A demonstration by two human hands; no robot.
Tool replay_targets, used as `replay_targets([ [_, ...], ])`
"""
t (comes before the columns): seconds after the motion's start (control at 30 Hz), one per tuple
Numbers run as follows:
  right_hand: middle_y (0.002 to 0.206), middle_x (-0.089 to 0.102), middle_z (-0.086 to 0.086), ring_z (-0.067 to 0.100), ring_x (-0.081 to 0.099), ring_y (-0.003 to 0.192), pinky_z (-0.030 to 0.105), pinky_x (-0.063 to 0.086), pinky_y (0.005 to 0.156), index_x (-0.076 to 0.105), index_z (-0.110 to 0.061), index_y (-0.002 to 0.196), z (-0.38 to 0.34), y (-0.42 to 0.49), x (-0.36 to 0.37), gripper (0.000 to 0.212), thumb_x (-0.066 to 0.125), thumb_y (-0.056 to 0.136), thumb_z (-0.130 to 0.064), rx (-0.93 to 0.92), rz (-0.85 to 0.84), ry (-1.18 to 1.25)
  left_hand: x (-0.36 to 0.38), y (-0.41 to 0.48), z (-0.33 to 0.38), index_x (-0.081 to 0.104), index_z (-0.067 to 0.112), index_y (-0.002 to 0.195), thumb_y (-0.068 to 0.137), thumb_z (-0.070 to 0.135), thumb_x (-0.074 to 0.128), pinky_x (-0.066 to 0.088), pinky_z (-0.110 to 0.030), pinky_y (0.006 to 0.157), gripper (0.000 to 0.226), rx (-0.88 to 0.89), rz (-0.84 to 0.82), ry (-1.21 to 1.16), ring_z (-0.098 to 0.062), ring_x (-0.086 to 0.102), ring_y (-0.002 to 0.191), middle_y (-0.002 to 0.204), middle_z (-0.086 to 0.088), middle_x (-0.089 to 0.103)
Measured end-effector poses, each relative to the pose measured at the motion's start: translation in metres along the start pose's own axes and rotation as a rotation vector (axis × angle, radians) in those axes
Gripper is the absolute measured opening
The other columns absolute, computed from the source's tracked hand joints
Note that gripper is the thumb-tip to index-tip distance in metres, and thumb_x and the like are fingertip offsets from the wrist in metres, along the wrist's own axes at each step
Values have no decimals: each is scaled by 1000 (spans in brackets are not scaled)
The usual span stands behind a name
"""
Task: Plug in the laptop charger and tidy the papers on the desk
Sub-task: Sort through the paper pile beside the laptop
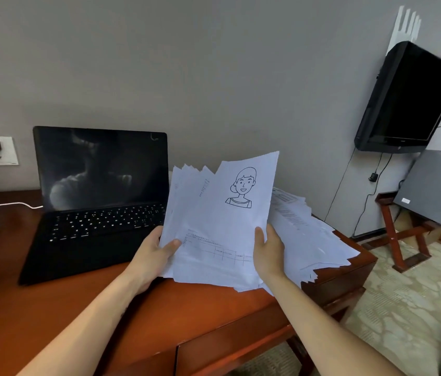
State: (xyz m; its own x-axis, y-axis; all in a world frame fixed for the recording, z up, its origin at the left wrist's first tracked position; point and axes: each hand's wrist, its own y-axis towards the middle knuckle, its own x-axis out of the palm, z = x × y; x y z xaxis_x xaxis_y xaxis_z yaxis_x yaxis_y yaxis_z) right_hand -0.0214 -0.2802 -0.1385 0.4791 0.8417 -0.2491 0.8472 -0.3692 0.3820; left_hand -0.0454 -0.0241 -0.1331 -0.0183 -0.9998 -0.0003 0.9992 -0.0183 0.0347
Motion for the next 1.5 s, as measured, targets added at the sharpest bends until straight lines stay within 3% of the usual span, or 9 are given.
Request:
replay_targets([
  [0.1, 102, 66, -15, -20, 58, 87, 0, 42, 70, 61, -17, 116, 0, -5, 3, 20, 44, 107, -13, 35, 11, 31, -3, 2, -1, 59, 23, 126, 106, 17, 59, 61, -36, 90, 21, -31, -10, 59, -15, 75, 103, 118, 3, 75],
  [0.27, 97, 66, -8, 11, 61, 81, 29, 47, 75, 62, -16, 112, 7, -4, -1, 17, 47, 105, -20, 123, 40, 92, -3, 6, 0, 62, 18, 126, 108, 25, 54, 58, -44, 99, 20, -79, -35, 75, -20, 75, 105, 117, 0, 77],
  [0.6, 113, 72, -17, 5, 67, 106, 27, 54, 90, 65, -32, 120, 2, -6, -22, 44, 42, 100, -1, 220, -194, 205, -1, -1, 7, 63, 19, 113, 98, 5, 61, 57, -26, 77, 21, -101, -81, 176, -14, 75, 95, 107, 3, 77],
  [0.87, 119, 66, -34, -5, 65, 101, 12, 52, 79, 53, -45, 135, -6, -13, -24, 72, 37, 91, 10, 146, -317, 150, -7, 5, 9, 66, 13, 112, 78, 39, 60, 54, -40, 85, 43, -143, -92, 83, -25, 72, 95, 106, -7, 74],
  [1.0, 145, 42, -33, -11, 53, 112, 9, 35, 95, 26, -41, 157, -5, -16, -20, 80, 39, 93, 6, 114, -431, 34, -9, 14, 4, 65, 18, 132, 100, 47, 55, 54, -43, 98, 44, -229, -86, -23, -28, 74, 109, 120, -5, 76],
  [1.07, 156, 25, -26, -8, 49, 124, 10, 45, 74, 11, -44, 159, -2, -16, -19, 84, 43, 95, -1, 125, -475, -38, -8, 14, 7, 67, 16, 127, 103, 42, 56, 55, -39, 91, 37, -238, -89, -27, -27, 75, 106, 117, -6, 78],
  [1.17, 159, 18, -24, 5, 39, 136, 29, 49, 98, 16, -44, 158, 2, -15, -18, 82, 46, 94, -4, 90, -498, -121, -7, 11, 9, 71, 13, 120, 101, 29, 63, 57, -37, 89, 26, -181, -174, 37, -27, 75, 105, 113, -8, 78],
  [1.37, 162, 0, -30, -18, 7, 143, 4, 37, 92, 37, -34, 153, 4, -16, -17, 71, 46, 93, 2, 1, -537, -174, -3, 7, 3, 58, 23, 123, 98, 9, 68, 58, -21, 74, 31, -141, -73, 115, -9, 74, 99, 115, 5, 75],
  [1.5, 162, 10, -25, -7, 15, 148, 19, 28, 115, 38, -33, 152, 5, -15, -16, 68, 45, 86, -15, 32, -508, -95, -1, 5, 0, 57, 26, 124, 99, 6, 64, 58, -25, 81, 32, -57, -9, 142, -12, 71, 106, 117, 5, 72],
])
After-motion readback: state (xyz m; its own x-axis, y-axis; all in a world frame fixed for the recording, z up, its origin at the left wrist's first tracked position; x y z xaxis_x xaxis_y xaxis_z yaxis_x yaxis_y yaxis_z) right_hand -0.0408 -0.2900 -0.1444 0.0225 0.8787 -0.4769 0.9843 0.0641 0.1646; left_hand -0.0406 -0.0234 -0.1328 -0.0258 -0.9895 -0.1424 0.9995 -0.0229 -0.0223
